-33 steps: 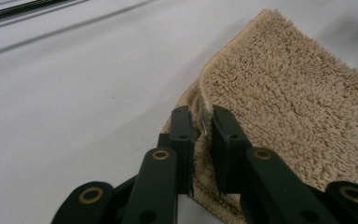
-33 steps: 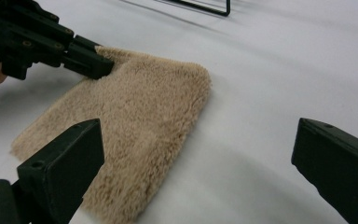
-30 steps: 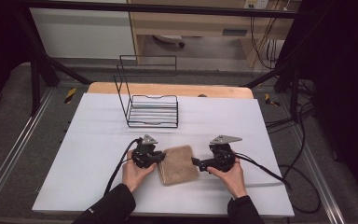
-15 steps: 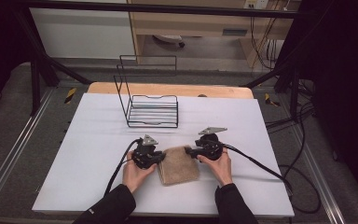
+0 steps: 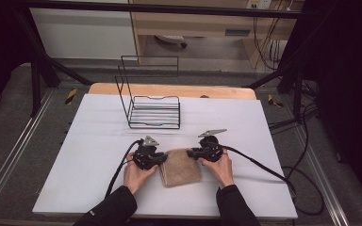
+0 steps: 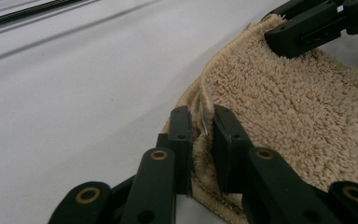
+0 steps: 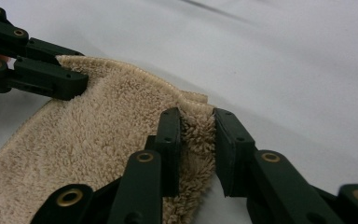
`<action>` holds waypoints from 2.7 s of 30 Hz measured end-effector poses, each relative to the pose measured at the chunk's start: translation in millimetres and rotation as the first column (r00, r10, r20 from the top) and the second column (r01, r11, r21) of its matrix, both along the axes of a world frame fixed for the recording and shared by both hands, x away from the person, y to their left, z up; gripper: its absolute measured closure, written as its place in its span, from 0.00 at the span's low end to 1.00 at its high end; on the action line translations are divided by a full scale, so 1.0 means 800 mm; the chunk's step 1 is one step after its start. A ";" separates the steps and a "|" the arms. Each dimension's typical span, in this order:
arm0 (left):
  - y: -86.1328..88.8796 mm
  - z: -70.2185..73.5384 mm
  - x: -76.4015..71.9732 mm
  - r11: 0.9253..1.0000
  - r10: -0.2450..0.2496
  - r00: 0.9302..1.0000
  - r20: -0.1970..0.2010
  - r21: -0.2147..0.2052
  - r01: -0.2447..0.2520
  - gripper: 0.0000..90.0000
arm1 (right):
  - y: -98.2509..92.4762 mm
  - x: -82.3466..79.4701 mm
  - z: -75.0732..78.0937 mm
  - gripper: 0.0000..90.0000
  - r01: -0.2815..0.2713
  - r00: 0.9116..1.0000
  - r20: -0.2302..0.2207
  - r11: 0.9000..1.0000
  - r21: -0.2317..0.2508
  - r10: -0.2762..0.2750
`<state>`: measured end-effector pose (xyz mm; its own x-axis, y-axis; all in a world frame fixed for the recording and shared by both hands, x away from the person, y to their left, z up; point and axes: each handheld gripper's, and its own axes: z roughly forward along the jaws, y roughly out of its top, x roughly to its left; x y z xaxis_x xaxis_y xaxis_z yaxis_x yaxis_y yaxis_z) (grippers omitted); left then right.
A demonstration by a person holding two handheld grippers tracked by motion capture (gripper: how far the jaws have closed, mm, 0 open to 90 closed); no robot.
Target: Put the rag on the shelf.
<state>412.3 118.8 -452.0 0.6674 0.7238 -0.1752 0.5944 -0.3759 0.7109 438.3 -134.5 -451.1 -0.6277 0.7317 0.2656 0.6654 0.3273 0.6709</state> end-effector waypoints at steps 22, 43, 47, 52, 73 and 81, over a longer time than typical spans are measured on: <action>0.007 0.015 -0.005 0.998 -0.011 1.000 0.015 -0.061 0.011 0.89 | -0.008 -0.015 0.025 0.95 0.005 1.000 0.012 0.999 0.048 -0.006; 0.005 0.052 -0.027 0.994 -0.047 0.993 0.104 -0.091 0.057 0.90 | -0.023 -0.052 0.059 0.95 0.000 0.991 0.135 0.995 0.100 -0.013; 0.006 0.058 -0.029 0.993 -0.050 0.992 0.114 -0.097 0.061 0.90 | -0.024 -0.055 0.064 0.95 -0.008 0.987 0.163 0.995 0.097 -0.008; 0.008 0.066 -0.032 0.992 -0.049 0.990 0.131 -0.107 0.064 0.90 | -0.022 -0.061 0.074 0.95 -0.010 0.982 0.186 0.995 0.098 -0.008; 0.013 0.095 -0.043 0.990 -0.050 0.978 0.205 -0.117 0.076 0.90 | -0.021 -0.073 0.098 0.95 -0.011 0.961 0.275 0.991 0.133 -0.027; 0.018 0.104 -0.044 0.989 -0.050 0.974 0.222 -0.123 0.078 0.90 | -0.019 -0.075 0.106 0.95 -0.012 0.954 0.299 0.989 0.149 -0.033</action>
<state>377.2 132.8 -368.8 0.7441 0.6589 -0.1102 0.3975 -0.3041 0.8657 377.9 -149.5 -366.6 -0.6872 0.7059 0.1718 0.4293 0.2038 0.8799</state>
